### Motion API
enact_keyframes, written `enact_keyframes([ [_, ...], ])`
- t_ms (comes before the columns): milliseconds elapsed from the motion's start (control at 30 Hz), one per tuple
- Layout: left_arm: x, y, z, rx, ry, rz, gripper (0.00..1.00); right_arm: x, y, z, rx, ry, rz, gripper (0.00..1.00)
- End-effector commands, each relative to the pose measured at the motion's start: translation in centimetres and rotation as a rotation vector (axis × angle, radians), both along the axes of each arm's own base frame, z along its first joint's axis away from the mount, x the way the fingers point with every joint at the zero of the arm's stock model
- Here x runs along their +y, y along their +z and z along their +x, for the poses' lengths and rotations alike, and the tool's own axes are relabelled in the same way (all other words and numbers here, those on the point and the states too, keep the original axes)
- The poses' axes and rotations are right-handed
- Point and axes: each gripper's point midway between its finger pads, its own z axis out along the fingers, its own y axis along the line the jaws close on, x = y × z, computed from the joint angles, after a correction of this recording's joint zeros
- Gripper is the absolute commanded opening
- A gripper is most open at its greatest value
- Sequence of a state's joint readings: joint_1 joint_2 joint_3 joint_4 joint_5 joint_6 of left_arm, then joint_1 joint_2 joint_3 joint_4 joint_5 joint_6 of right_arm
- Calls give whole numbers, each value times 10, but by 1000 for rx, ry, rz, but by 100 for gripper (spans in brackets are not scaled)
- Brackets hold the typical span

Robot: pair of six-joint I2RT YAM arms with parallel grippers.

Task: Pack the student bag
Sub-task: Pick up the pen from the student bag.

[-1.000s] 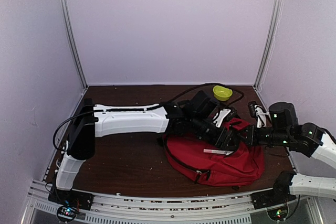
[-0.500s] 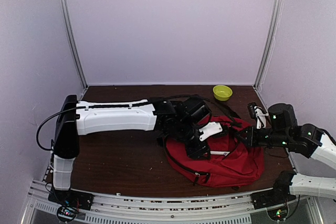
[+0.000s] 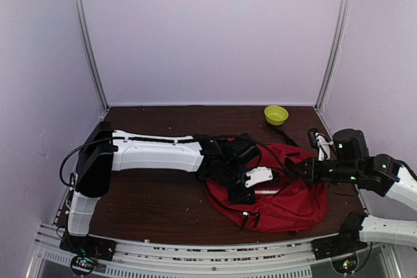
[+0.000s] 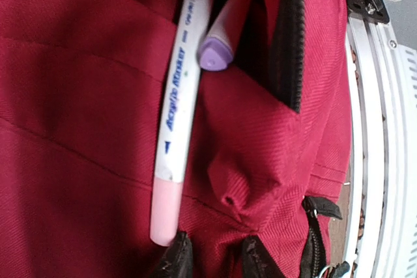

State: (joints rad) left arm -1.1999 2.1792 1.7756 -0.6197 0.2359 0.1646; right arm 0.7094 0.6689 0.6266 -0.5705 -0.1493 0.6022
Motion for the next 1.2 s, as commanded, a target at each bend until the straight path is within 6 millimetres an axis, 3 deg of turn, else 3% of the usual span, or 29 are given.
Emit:
enact_keyframes([
  [0,-6,34,10,-37,-30,-84,29,0,2,-1,-10,-2,14,0],
  [133,7,57,-1,-34,-92,-88,35,0,1,-1,-10,-3,15,0],
  [300,5,60,11,-91,-63,-95,31,2,1,0,-10,-2,21,0],
  [567,-16,49,23,-114,-42,-136,23,0,2,-2,-7,-1,22,0],
  [700,-23,33,28,-117,-34,-118,21,0,1,-2,-7,-4,19,0],
  [900,-24,12,25,-88,-45,-82,23,0,0,-2,-5,-4,19,0],
  [1167,-25,1,17,-53,-58,-83,27,1,0,-1,-3,-2,20,0],
])
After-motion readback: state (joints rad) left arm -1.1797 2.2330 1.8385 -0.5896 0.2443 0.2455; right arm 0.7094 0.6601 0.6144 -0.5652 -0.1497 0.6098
